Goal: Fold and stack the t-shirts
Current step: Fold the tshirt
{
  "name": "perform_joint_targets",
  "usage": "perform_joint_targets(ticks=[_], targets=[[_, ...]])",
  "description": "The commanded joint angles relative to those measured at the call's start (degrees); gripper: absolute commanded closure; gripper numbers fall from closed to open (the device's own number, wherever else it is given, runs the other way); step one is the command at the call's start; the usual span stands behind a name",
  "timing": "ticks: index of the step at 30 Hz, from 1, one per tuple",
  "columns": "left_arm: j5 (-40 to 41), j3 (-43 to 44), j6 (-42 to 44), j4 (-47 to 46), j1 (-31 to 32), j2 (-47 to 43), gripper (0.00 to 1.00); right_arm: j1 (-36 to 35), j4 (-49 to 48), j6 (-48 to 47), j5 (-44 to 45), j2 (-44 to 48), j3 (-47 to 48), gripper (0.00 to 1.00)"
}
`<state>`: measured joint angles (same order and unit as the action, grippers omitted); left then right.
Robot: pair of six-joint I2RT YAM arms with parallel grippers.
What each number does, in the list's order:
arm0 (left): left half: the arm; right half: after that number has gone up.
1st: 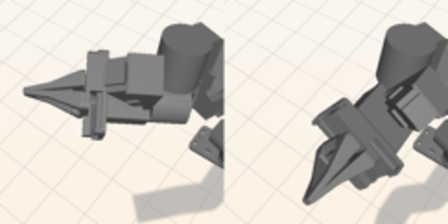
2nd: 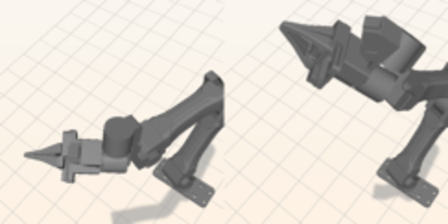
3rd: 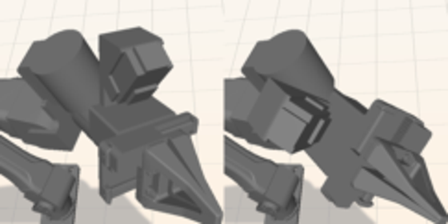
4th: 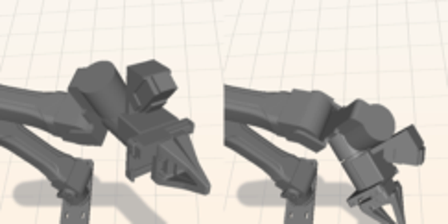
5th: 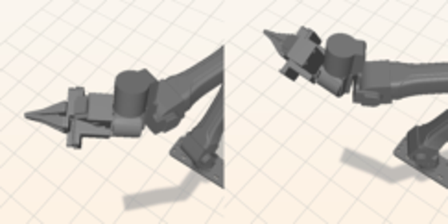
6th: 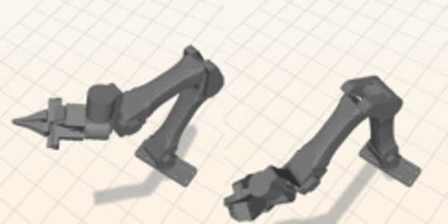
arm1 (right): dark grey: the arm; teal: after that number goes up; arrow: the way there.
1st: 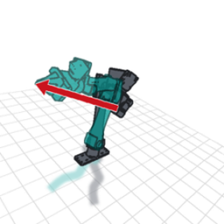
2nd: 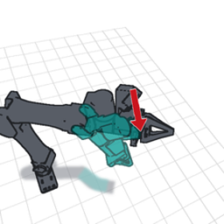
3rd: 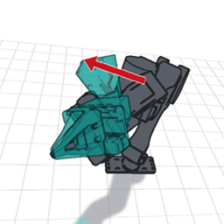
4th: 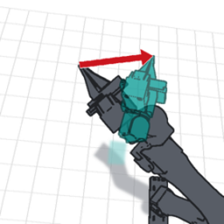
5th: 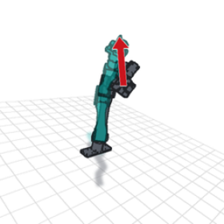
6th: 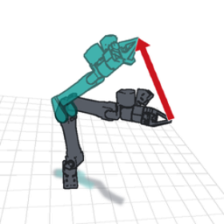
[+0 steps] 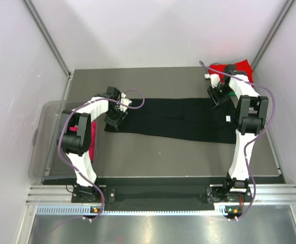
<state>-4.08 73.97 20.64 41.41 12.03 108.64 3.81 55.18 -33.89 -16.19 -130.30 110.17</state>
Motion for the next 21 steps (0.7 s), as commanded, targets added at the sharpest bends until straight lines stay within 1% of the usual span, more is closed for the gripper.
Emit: perform_joint_targets(ticks=[1, 4, 6, 7, 8, 10, 12, 14, 17, 21], targets=[[-1.37, -1.55, -0.78, -0.54, -0.17, -0.62, 0.55, 0.49, 0.01, 0.75, -1.21, -1.36, 3.56, 0.59], [-1.29, -1.73, -0.87, -0.63, -0.17, -0.62, 0.55, 0.49, 0.37, 1.19, -2.18, -1.80, 4.35, 0.64], [-1.37, -1.64, -0.78, -0.63, -0.17, -0.53, 0.55, 0.49, 0.72, 1.19, -2.45, -1.97, 5.05, 0.69], [-1.29, -1.55, -0.78, -0.71, -0.17, -0.45, 0.55, 0.58, 0.63, 1.19, -2.53, -1.89, 4.97, 0.73], [-1.37, -1.55, -0.87, -0.71, -0.17, -0.36, 0.55, 0.58, 0.55, 1.28, -2.45, -1.71, 4.97, 0.75], [-1.46, -1.55, -0.87, -0.54, -0.17, -0.27, 0.55, 0.49, 0.11, 1.37, -2.45, -1.01, 4.62, 0.73], [-1.46, -1.55, -0.87, -0.54, -0.17, -0.27, 0.55, 0.58, -0.59, 1.54, -2.36, -0.22, 4.35, 0.66], [-1.55, -1.55, -0.87, -0.63, -0.17, -0.27, 0.55, 0.58, -0.95, 1.63, -2.01, -0.04, 4.18, 0.66], [-1.37, -1.64, -0.78, -0.63, -0.17, -0.27, 0.55, 0.58, -0.95, 1.46, -2.01, -0.13, 4.61, 0.74], [-1.37, -1.99, -0.78, -0.80, -0.17, -0.36, 0.55, 0.58, -0.95, 1.28, -2.71, 0.22, 4.35, 0.93]])
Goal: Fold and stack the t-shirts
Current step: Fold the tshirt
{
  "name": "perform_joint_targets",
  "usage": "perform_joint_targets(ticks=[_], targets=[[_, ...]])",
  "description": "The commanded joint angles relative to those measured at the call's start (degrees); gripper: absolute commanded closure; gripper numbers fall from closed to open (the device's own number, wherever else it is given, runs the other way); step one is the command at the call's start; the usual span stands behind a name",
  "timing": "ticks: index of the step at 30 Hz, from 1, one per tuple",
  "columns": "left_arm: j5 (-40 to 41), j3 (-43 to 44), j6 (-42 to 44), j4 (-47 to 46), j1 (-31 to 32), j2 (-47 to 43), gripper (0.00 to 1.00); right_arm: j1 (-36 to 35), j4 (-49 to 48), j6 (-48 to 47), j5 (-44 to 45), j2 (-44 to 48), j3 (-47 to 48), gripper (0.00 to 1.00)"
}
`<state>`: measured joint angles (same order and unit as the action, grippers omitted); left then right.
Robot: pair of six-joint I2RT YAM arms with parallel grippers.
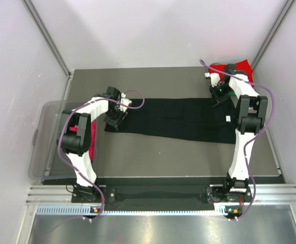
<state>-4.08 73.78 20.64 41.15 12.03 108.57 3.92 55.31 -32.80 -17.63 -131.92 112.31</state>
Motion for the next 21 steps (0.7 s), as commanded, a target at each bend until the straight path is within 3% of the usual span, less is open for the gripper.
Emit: perform_joint_targets(ticks=[1, 21], targets=[[-1.37, -1.88, -0.87, -0.45, -0.17, -0.29, 0.55, 0.47, -1.08, 0.19, -1.44, 1.93, 2.30, 0.95], [-1.37, -1.71, -0.78, -0.36, -0.17, -0.12, 0.55, 0.47, -6.79, 1.68, -0.13, 7.38, 1.42, 0.98]])
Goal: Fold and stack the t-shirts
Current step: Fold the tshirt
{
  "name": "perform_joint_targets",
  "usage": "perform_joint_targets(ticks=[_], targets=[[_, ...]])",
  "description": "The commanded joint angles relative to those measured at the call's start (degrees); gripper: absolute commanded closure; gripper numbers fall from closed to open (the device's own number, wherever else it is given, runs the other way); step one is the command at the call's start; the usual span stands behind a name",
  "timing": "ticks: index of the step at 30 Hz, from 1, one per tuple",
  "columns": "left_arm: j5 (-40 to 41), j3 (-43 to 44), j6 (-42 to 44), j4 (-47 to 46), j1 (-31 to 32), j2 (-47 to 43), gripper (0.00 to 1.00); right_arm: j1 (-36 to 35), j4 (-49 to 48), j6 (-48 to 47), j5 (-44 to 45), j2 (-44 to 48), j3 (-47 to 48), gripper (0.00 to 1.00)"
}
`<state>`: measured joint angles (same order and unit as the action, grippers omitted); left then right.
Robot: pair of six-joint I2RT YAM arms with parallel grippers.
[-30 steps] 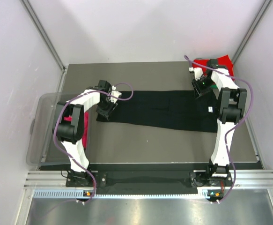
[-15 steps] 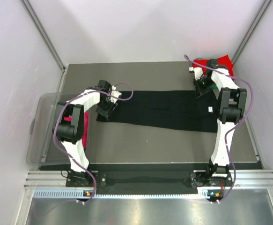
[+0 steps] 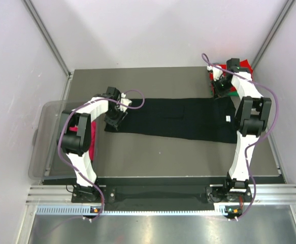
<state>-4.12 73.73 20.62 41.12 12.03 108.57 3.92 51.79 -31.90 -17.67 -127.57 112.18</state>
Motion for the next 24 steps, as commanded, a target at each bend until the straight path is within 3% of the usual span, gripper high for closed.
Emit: perform_joint_targets(ticks=[1, 24], targets=[[-1.42, -1.66, -0.76, -0.26, -0.08, -0.12, 0.55, 0.38, -3.45, 1.05, -0.26, 2.94, 1.72, 0.98], [-1.06, -1.84, -1.02, -0.08, -0.08, 0.06, 0.55, -5.59, -3.27, -0.71, 0.35, 0.04, 5.33, 0.94]])
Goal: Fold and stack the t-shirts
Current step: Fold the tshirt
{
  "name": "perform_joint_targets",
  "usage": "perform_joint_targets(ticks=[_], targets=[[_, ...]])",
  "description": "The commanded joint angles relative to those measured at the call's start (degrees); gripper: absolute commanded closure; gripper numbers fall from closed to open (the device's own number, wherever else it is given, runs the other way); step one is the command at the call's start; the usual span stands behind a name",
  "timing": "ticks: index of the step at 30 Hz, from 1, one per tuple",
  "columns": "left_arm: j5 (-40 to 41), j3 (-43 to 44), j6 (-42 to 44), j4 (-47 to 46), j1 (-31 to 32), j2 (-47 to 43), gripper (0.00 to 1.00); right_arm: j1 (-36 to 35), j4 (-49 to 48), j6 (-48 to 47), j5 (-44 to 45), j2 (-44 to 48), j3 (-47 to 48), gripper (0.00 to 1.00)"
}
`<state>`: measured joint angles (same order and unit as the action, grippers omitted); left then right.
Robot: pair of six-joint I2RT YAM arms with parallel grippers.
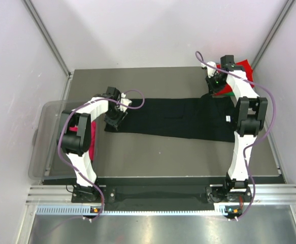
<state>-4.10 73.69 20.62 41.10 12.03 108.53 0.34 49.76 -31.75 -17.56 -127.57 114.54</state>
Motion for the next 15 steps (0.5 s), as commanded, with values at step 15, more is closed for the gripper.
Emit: perform_joint_targets(ticks=[15], targets=[[-1.35, -1.97, -0.85, -0.06, -0.08, 0.10, 0.55, -3.24, -5.54, 2.21, 7.54, 2.66, 0.09, 0.66]])
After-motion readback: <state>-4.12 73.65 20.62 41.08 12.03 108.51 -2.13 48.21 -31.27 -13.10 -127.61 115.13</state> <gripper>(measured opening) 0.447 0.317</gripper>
